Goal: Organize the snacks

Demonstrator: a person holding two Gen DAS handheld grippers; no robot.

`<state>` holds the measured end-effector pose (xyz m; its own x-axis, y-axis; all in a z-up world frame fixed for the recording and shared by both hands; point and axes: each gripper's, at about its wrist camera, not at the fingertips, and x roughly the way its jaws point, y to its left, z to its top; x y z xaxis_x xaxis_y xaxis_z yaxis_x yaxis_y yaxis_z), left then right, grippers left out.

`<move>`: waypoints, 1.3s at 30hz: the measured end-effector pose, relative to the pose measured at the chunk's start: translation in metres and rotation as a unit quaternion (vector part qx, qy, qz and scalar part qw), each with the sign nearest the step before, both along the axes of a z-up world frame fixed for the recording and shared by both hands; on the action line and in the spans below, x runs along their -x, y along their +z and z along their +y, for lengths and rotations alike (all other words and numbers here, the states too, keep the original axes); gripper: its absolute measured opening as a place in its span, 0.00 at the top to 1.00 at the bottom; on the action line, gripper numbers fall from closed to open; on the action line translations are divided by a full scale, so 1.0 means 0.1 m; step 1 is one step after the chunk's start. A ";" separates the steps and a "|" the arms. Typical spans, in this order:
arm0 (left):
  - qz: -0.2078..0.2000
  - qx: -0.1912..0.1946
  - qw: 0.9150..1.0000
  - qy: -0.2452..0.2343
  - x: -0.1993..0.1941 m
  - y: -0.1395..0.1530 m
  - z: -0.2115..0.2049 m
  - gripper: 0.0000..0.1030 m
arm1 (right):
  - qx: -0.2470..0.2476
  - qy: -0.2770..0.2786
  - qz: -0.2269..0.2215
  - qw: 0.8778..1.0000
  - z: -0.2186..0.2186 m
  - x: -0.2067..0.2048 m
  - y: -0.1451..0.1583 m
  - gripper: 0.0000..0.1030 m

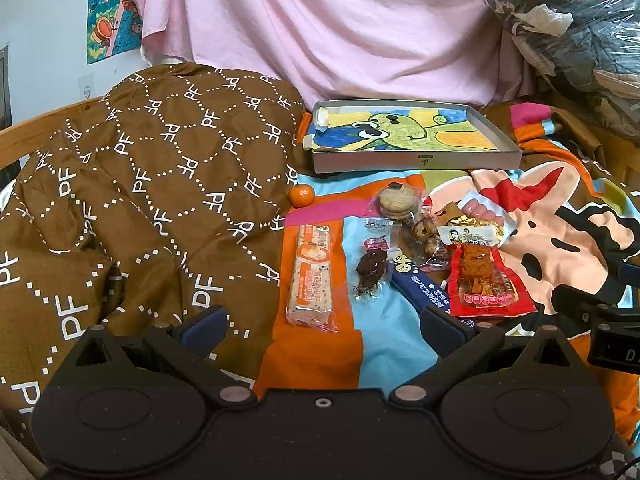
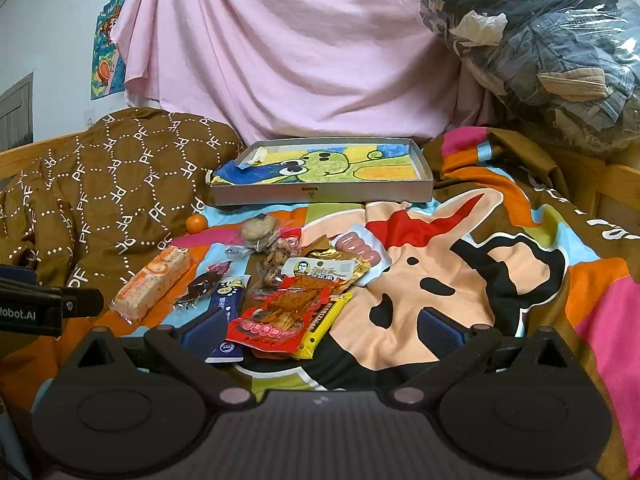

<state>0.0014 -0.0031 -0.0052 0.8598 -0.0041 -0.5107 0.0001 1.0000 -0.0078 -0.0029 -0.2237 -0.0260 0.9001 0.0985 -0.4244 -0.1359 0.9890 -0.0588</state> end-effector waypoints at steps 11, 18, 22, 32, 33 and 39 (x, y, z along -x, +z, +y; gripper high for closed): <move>0.001 0.000 1.000 0.000 0.00 0.00 0.00 0.01 | 0.000 0.000 0.001 1.000 0.00 0.00 0.00 0.00; 0.001 -0.001 1.000 0.000 -0.01 0.00 0.00 0.01 | 0.000 0.000 0.001 1.000 -0.02 -0.01 0.00 0.00; 0.001 -0.001 1.000 0.000 0.00 0.00 0.00 0.01 | 0.000 0.001 0.003 1.000 0.00 0.00 -0.01 0.00; 0.009 0.002 1.000 0.004 0.01 -0.02 0.04 0.01 | 0.000 0.002 0.008 1.000 0.02 0.00 -0.06 0.00; 0.010 0.001 1.000 0.005 0.01 -0.02 0.03 0.01 | 0.001 0.003 0.009 1.000 0.02 -0.01 -0.05 0.00; 0.024 -0.001 1.000 0.012 -0.02 -0.03 0.04 0.01 | 0.004 0.003 0.016 1.000 0.01 -0.04 -0.06 0.00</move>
